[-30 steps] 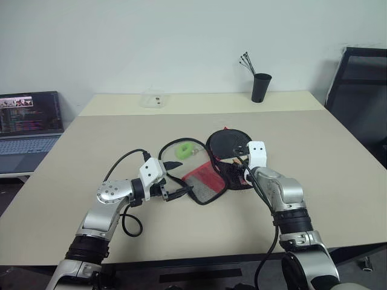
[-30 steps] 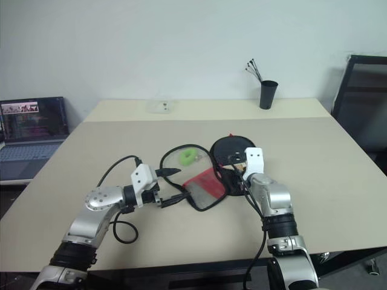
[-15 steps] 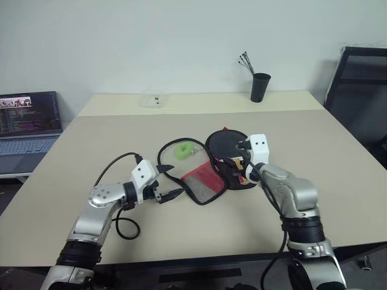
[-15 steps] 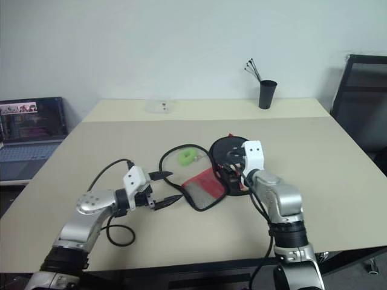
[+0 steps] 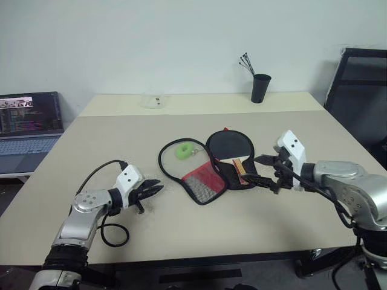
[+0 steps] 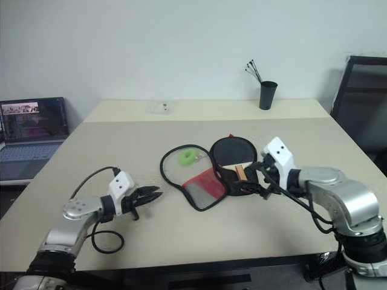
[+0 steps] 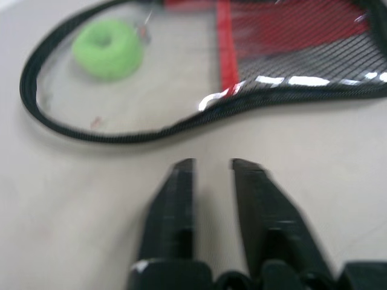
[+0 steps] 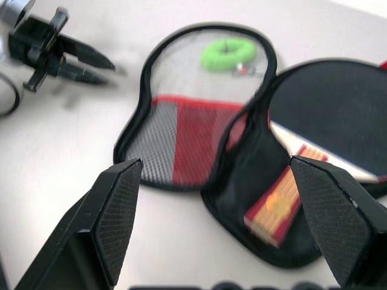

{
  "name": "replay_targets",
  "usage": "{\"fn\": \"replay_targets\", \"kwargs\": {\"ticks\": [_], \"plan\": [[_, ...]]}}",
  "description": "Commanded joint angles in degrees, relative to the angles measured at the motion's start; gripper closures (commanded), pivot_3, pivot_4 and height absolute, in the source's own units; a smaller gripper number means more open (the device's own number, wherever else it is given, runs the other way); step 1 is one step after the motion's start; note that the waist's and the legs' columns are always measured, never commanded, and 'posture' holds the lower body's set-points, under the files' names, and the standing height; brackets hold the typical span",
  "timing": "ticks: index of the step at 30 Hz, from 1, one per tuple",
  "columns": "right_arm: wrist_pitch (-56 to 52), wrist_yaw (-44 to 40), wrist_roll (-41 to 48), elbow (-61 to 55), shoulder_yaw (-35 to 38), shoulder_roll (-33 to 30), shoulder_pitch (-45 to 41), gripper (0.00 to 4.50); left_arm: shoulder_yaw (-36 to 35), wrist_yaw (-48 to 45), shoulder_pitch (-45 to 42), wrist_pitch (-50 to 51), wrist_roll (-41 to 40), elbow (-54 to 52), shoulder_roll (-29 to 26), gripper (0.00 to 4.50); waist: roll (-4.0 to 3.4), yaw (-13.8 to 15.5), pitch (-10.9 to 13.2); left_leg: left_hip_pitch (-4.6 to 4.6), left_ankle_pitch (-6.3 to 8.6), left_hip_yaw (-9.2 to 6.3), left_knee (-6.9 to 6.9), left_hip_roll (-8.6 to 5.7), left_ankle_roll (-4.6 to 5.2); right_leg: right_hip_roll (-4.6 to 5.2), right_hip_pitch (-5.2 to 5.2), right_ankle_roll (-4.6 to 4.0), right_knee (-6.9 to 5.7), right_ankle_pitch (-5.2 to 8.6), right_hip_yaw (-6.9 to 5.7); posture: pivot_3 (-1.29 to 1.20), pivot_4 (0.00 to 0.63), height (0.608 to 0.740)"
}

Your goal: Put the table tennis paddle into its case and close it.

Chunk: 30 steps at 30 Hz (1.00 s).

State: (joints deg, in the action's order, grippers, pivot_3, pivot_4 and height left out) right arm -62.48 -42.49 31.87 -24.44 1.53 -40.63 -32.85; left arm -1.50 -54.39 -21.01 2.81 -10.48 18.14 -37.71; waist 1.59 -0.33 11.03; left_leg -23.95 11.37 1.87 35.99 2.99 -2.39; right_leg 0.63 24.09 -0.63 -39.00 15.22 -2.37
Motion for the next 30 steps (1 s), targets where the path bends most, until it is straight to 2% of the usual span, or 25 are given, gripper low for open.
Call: {"fn": "replay_targets", "kwargs": {"ticks": [1, 12, 19, 23, 26, 30], "plan": [[2.2, -0.5, 1.0, -1.2, 0.9, -0.4, -0.5, 0.24, 0.3, 1.5, -3.2, 0.5, 0.4, 2.6, 1.7, 4.46, 0.01, 0.1, 0.0, -0.01, 0.00, -0.01, 0.00, 0.00, 0.00, 0.00, 0.00, 0.00, 0.00, 0.00, -0.01, 0.00, 0.150, 0.740], [3.3, 0.4, 1.4, -1.6, 0.3, -0.5, 0.5, 0.24, 1.5, 7.3, -12.9, -3.7, 3.1, 14.2, 9.5, 4.46, 0.06, 0.2, 0.0, -0.07, 0.00, 0.02, 0.05, -0.18, 0.00, 0.02, -0.01, 0.05, 0.02, -0.03, 0.03, 0.00, 0.150, 0.740], [3.7, -0.7, 1.0, -0.6, 2.0, -3.3, 1.7, 0.24, 5.0, 4.6, -22.7, 0.4, 0.7, 2.6, 16.8, 4.46, 0.28, 0.7, 0.1, -0.18, 0.00, -0.02, 0.12, -0.24, 0.00, 0.04, -0.02, 0.09, 0.02, -0.06, -0.01, 0.00, 0.150, 0.740], [4.2, -0.6, 1.1, 0.1, 3.4, -5.1, 2.9, 0.24, 7.0, 2.9, -26.6, 0.9, 0.5, 1.5, 19.5, 4.46, 0.34, 0.5, 0.2, -0.21, 0.00, -0.01, 0.15, -0.27, 0.01, 0.04, -0.02, 0.12, 0.07, -0.07, 0.03, 0.00, 0.150, 0.740], [3.7, -0.1, 2.1, -0.4, 4.7, -5.3, 3.4, 0.24, 7.4, 0.5, -27.3, -0.8, 0.3, 3.0, 19.9, 4.46, 0.32, -0.2, 0.1, -0.03, 0.01, 0.08, 0.10, -0.26, 0.02, -0.01, -0.02, 0.12, 0.04, -0.07, 0.21, 0.00, 0.150, 0.740], [2.8, 0.2, 3.0, -2.1, 6.1, -5.6, 5.5, 0.24, 4.9, 0.6, -26.7, -3.2, 1.0, 7.7, 16.7, 4.46, 0.33, -0.7, 0.2, 0.02, 0.00, -0.06, 0.08, -0.13, 0.03, -0.23, -0.01, 0.11, -0.02, -0.07, 0.13, 0.00, 0.150, 0.740]]}}
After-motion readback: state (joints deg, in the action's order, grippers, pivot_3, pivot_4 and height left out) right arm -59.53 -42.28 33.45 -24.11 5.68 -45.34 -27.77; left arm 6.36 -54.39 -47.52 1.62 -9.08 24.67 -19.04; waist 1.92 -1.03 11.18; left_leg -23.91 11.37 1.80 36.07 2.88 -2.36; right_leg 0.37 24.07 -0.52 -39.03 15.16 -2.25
